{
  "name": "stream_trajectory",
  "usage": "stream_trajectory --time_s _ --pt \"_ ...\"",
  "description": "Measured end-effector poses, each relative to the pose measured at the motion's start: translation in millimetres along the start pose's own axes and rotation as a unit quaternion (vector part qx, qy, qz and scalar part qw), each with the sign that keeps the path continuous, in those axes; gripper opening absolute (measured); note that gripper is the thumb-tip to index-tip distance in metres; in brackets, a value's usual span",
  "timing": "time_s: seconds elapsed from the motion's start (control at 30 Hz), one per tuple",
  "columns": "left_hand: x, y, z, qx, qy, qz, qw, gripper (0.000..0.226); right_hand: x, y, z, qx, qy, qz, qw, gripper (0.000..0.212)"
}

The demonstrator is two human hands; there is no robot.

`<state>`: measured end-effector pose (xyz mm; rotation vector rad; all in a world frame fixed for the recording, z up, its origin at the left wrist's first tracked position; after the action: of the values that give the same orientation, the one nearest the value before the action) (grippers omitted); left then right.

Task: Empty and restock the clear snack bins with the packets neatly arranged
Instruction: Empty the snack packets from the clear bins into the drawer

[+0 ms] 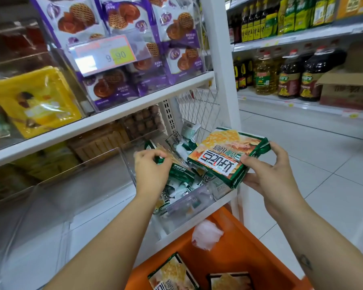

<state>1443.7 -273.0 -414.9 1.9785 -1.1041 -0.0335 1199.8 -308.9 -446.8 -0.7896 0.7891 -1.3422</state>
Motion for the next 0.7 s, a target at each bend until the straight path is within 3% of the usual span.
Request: stream_trajectory --time_s 0.2,0.37,0.47,0.6,0.7 --pt "-16 27 -59 0.061 0.024 0.117 0.991 0.011 -13 8 15 -0.039 -0.026 -0.009 0.999 0.061" --pt "-63 27 -110 0.095 0.037 0.165 0.981 0.011 -31 -2 21 -0.09 -0.064 -0.025 0.994 0.053" --pt "-104 13 -144 0.104 0.04 0.173 0.979 0.013 -40 1 16 -0.126 -0.123 0.009 0.984 0.05" --pt "-162 -15 -180 0.12 0.013 0.174 0.977 0.026 -57 23 11 -0.223 -0.272 0.103 0.931 0.056" --pt "-197 -38 -195 0.107 -0.009 0.192 0.976 0.031 -70 48 11 -0.342 -0.361 0.169 0.851 0.072"
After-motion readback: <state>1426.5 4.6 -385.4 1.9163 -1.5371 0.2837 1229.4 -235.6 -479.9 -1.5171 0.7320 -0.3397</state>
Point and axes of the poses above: each hand's wrist, its own x-axis towards the middle knuckle, its own z-axis out of the palm, y = z × x, the point moved 5 cm from there along x, towards the middle knuckle, and after that the axes turned 8 degrees about x, right-handed, at the moved point
